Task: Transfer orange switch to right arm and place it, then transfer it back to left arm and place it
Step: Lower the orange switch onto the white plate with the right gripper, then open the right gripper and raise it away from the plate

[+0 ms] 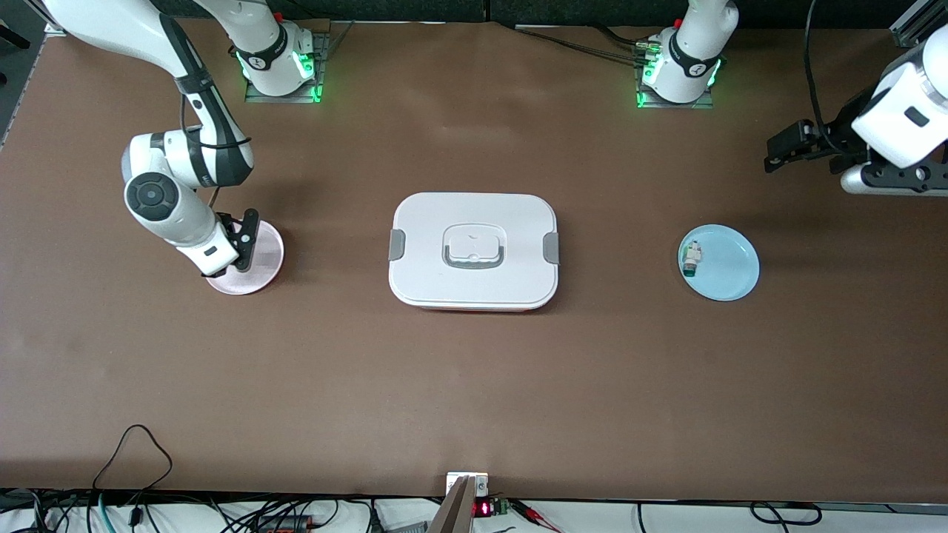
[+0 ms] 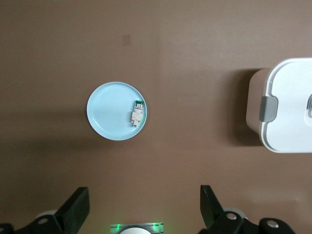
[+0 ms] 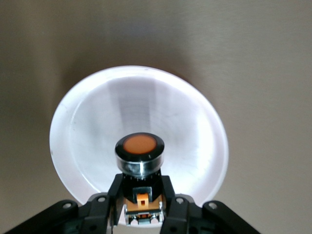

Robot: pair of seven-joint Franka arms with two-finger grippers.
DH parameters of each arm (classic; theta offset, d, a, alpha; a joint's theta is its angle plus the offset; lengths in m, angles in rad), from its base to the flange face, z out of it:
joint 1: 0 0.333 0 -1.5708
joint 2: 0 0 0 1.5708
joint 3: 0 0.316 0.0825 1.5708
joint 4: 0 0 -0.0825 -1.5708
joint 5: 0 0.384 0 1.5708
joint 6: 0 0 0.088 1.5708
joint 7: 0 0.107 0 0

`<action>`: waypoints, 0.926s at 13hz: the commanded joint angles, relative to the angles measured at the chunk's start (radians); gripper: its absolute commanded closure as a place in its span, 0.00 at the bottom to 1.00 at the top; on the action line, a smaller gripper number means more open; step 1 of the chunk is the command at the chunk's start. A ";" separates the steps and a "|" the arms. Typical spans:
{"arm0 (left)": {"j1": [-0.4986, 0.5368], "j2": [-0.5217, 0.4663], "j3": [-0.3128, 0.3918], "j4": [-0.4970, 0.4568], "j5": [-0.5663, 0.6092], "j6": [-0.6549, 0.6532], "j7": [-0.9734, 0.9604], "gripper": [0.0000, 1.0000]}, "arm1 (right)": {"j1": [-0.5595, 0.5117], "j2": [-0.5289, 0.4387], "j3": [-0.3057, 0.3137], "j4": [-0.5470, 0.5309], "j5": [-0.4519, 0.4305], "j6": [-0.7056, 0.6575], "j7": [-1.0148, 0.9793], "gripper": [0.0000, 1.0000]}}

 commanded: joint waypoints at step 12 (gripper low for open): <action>-0.081 -0.038 0.118 -0.019 0.078 -0.006 0.126 0.00 | -0.041 0.022 0.001 -0.047 -0.054 0.034 0.008 0.43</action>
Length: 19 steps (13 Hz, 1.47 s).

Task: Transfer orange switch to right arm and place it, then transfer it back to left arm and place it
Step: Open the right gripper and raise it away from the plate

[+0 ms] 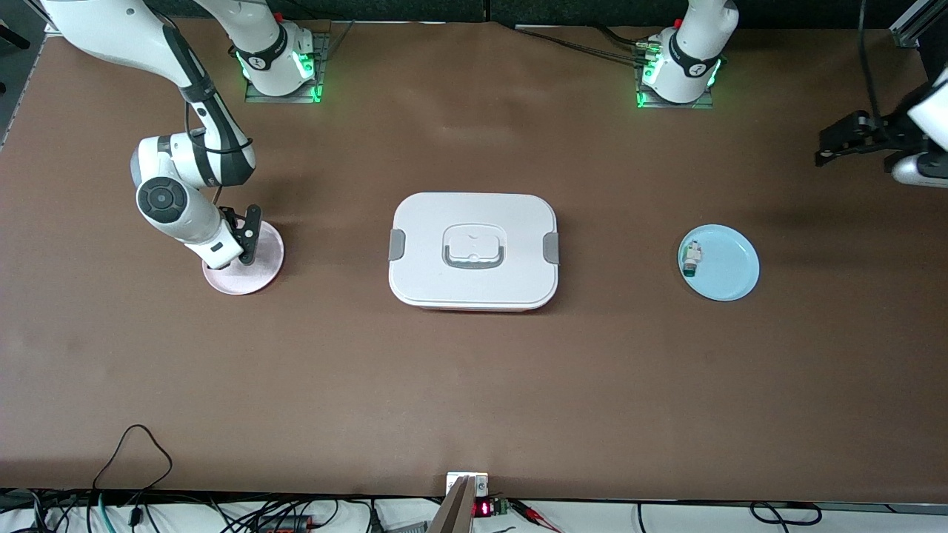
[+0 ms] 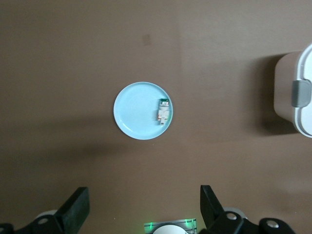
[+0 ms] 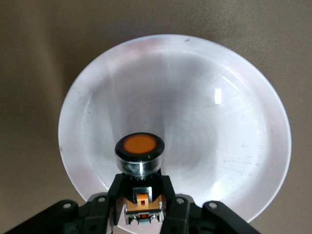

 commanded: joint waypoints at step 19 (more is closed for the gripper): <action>-0.025 -0.017 -0.019 0.011 0.019 -0.027 -0.031 0.00 | 0.060 -0.159 0.045 0.582 0.376 -0.753 1.186 0.00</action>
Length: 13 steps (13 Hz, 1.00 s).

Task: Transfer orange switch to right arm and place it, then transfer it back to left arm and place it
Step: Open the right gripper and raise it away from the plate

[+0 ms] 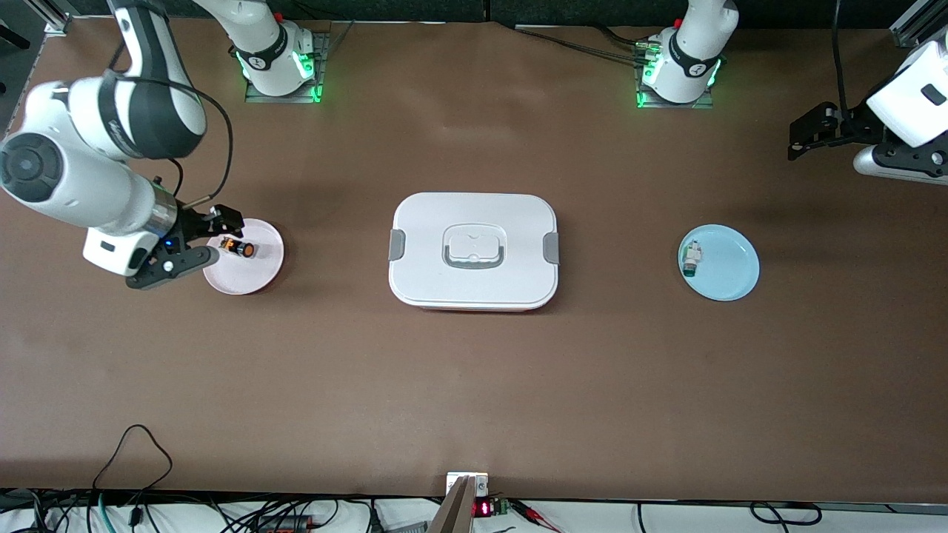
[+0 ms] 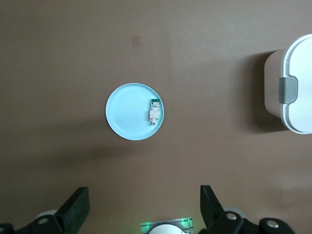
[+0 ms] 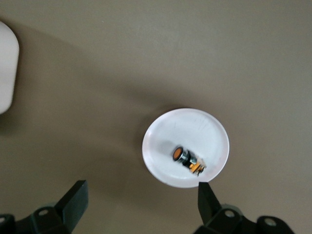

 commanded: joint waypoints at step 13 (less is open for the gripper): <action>-0.001 -0.010 -0.006 0.003 0.018 -0.013 -0.023 0.00 | -0.055 -0.014 -0.141 0.315 -0.015 -0.282 0.231 0.00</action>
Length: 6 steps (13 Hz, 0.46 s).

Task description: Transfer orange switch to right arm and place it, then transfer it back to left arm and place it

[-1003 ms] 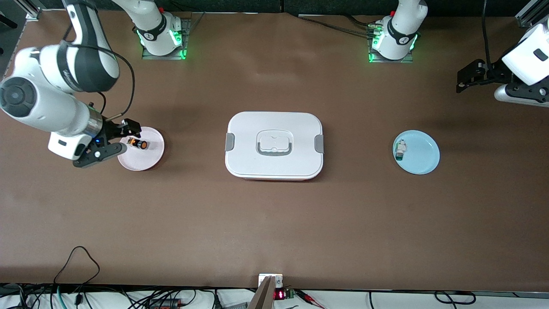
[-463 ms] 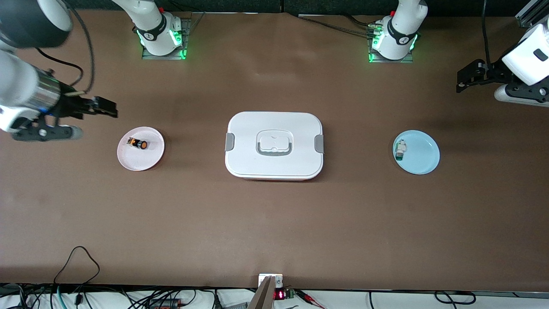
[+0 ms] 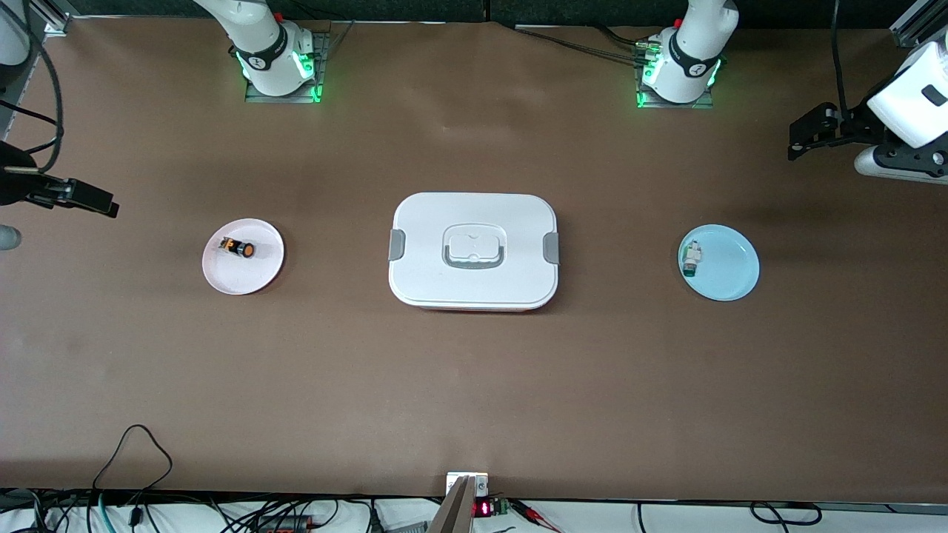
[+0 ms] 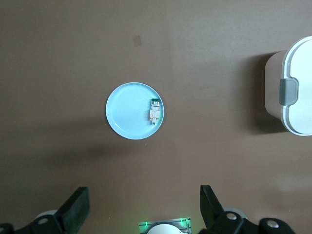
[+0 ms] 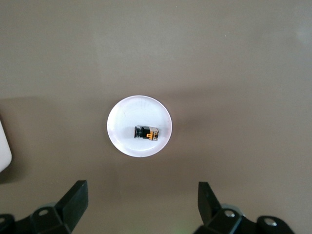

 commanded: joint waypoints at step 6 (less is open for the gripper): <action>-0.001 -0.010 -0.004 0.003 0.018 -0.013 -0.008 0.00 | -0.005 -0.079 0.004 -0.160 0.012 0.096 -0.050 0.00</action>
